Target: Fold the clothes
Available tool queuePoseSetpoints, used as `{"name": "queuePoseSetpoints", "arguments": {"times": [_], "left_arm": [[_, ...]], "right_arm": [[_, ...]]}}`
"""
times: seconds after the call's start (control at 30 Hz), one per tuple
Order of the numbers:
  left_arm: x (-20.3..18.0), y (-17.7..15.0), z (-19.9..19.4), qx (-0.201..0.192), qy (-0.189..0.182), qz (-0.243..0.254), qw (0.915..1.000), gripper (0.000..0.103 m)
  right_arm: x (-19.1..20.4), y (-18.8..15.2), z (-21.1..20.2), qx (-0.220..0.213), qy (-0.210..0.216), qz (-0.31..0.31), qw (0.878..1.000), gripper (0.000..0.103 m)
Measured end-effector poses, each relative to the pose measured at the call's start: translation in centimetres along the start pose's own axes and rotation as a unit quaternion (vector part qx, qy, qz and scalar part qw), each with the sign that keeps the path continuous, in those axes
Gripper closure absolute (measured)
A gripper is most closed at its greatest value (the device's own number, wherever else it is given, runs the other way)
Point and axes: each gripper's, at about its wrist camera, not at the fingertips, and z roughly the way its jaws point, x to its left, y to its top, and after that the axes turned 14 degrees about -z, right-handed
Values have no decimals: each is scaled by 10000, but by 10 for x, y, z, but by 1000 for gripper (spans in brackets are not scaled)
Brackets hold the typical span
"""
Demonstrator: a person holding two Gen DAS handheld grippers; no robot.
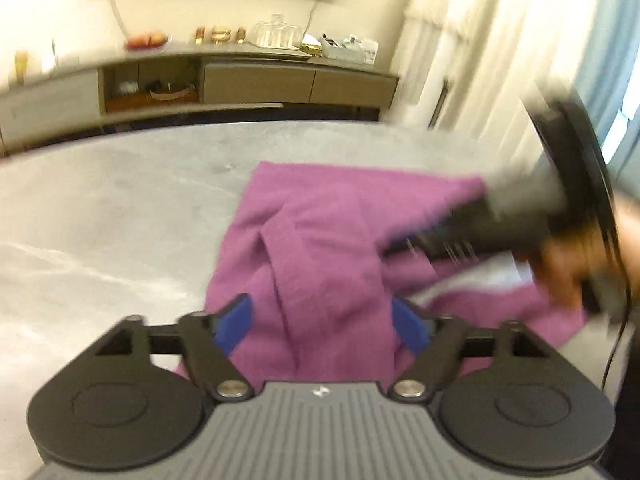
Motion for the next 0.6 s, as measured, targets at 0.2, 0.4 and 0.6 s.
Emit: {"name": "queuePoseSetpoints", "arguments": {"times": [0.2, 0.4, 0.6], "left_arm": [[29, 42, 48, 648, -503, -1427, 9864, 19], [-7, 40, 83, 926, 40, -950, 9912, 82], [32, 88, -9, -745, 759, -1188, 9872, 95]], "right_arm": [[-30, -63, -28, -68, 296, 615, 9976, 87], [-77, -118, -62, -399, 277, 1132, 9924, 77], [-133, -148, -104, -806, -181, 1616, 9834, 76]]}}
